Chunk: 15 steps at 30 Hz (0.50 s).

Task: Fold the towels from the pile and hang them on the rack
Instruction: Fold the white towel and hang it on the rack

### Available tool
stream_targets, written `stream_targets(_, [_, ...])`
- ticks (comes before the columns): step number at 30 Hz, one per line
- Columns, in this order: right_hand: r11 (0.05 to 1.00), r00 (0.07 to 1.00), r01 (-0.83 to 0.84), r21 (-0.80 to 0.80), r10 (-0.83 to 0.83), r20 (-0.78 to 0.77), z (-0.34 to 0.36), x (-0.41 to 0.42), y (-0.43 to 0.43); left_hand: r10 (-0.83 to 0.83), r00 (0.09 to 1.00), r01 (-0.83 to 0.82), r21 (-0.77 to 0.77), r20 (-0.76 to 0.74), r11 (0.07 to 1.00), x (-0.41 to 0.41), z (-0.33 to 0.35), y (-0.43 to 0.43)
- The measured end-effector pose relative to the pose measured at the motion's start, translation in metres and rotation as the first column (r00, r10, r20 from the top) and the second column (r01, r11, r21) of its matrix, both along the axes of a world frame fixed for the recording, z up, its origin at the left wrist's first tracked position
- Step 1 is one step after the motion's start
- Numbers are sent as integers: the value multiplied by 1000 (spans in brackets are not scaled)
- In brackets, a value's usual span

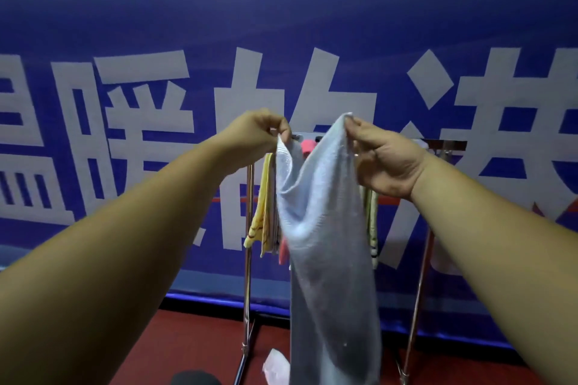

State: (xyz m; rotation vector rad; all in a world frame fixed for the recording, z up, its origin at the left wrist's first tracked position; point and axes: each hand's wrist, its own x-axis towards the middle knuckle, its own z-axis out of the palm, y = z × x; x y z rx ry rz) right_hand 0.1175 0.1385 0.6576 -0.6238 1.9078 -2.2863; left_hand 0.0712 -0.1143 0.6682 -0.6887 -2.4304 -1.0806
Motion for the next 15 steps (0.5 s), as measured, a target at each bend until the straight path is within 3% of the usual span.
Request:
stream_targets(8, [999, 999, -33, 13, 33, 28, -8, -16, -20, -153, 988, 153, 22, 13, 988, 6, 16, 25])
stream_targets(15, [980, 987, 159, -122, -160, -4, -2, -22, -26, -152, 987, 151, 13, 52, 988, 6, 15, 22])
